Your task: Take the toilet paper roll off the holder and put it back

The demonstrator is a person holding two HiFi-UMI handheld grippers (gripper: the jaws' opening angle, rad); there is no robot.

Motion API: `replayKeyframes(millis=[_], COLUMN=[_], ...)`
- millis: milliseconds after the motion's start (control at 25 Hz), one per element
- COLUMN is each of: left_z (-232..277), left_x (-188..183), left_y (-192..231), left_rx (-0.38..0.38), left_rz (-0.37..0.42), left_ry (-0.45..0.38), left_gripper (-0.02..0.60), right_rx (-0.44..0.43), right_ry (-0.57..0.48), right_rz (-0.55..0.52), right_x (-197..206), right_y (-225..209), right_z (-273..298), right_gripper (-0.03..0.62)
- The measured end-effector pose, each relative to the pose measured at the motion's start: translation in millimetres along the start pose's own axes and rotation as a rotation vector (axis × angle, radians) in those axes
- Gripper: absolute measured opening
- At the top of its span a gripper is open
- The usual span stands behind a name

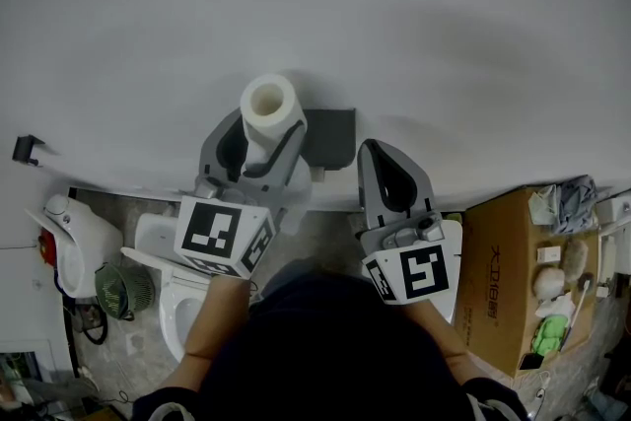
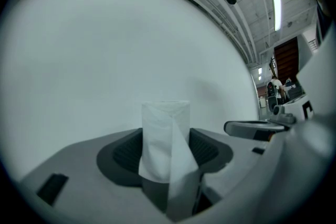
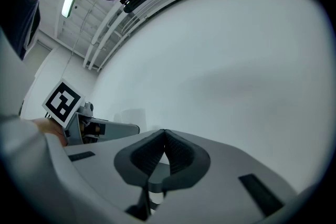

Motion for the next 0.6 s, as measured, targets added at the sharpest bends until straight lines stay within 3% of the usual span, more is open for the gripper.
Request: replayKeyframes(millis=[600], left_z=[6.5], left_x=[16.1], left_y=[-7.4], left_rx=[0.018], left_rz=[-0.001], left_ry=[0.039], left_gripper=[0.265], right_rx=[0.004], right_ry=[0.003], right_rz=[0.001], right_x=[0.2], right_y=[-3.3], right_z=[-1.3], right_gripper=[0.016])
Point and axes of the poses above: the fingertips, and each gripper's own axes: z forward along the fingers, y to its left, x out of its underside, the point moved 2 cm from there along -z, backward along the fingers, and after that the axes turned 15 degrees about -y, right-handed, at the moved point
